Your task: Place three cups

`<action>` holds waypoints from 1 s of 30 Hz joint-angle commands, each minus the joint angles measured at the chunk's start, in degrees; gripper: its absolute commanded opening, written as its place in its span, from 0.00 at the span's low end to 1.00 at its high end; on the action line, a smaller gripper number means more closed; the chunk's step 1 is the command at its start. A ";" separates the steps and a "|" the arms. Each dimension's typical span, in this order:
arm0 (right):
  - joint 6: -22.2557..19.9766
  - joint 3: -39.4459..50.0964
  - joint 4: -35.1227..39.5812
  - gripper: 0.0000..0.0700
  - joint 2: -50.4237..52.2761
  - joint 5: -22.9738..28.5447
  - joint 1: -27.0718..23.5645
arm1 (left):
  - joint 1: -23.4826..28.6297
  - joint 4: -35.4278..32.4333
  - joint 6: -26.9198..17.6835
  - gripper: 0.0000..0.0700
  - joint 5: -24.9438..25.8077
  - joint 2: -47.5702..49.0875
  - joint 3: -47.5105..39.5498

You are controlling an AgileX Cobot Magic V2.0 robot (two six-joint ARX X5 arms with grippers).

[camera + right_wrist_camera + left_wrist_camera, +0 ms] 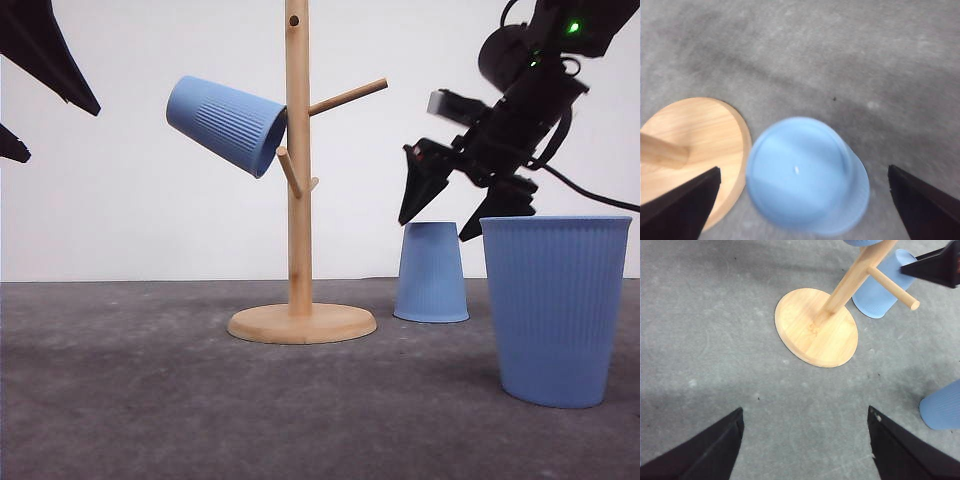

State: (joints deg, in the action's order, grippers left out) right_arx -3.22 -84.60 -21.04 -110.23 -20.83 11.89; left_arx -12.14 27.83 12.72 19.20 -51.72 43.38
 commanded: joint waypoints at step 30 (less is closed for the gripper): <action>-0.25 -1.36 -4.46 0.57 1.18 2.04 0.79 | -0.20 -0.42 0.39 0.66 -1.42 -0.26 0.66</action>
State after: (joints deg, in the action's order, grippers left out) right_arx -3.25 -84.73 -25.65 -110.09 -18.33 12.60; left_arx -12.16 27.84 12.97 17.89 -51.72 43.38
